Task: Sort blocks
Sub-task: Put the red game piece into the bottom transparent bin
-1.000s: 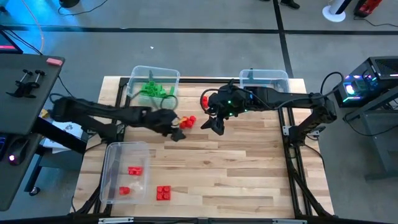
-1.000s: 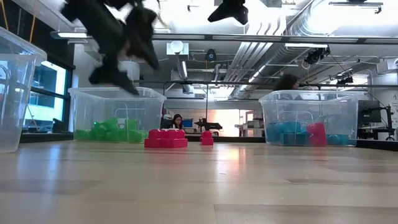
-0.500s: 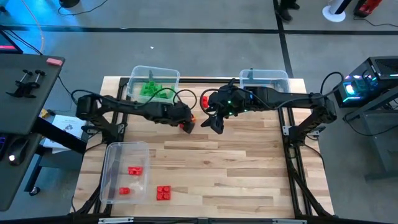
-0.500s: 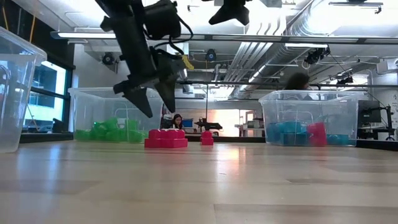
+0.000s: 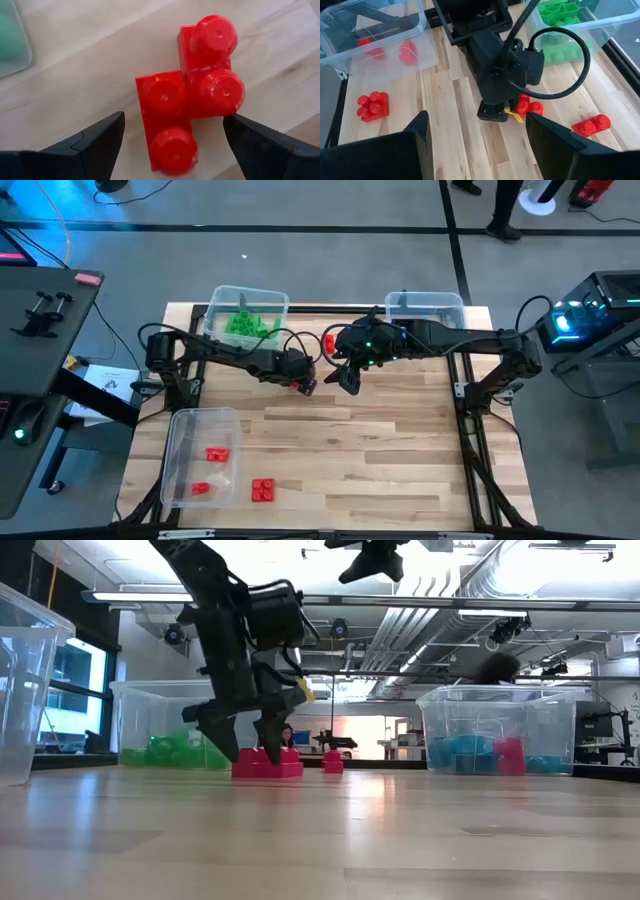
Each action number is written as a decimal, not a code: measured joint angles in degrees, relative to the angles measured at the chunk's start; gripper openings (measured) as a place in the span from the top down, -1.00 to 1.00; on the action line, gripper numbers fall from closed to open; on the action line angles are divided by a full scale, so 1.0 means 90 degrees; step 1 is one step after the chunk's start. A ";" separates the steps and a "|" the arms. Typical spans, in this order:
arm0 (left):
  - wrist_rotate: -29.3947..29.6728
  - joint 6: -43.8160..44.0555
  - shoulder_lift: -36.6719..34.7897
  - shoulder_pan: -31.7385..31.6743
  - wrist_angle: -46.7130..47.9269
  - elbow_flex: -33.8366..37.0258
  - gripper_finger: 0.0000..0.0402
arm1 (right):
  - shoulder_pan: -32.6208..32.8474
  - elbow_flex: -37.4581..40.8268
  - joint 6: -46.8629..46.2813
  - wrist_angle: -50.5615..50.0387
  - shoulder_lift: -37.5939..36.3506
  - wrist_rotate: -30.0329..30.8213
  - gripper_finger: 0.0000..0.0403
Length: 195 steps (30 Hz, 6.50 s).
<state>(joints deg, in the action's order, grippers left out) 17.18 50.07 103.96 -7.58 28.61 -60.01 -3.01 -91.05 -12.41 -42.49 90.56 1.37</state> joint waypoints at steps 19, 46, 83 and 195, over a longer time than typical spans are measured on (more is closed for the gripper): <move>0.0217 0.0028 0.0036 -0.0006 0.0386 0.0007 -0.44 | 0.0000 0.0002 -0.0002 -0.0188 0.0000 -0.0002 0.00; -0.1311 -0.2309 -0.2347 0.0474 0.2218 0.0032 0.50 | -0.0002 0.0002 0.0110 -0.0256 0.0002 -0.0002 0.00; -0.3989 0.3824 -0.5610 0.6002 0.4814 0.0556 -0.19 | -0.0379 0.0002 0.0770 -0.0060 0.0005 0.0328 0.00; -0.0616 -0.1137 0.2009 0.4163 0.4228 -0.4101 1.00 | 0.4605 0.3298 -0.4921 0.3411 0.0301 0.1333 1.00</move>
<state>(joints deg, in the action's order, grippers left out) 11.64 39.83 122.05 29.89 66.67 -96.92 38.44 -61.36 -56.70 -11.79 93.27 13.37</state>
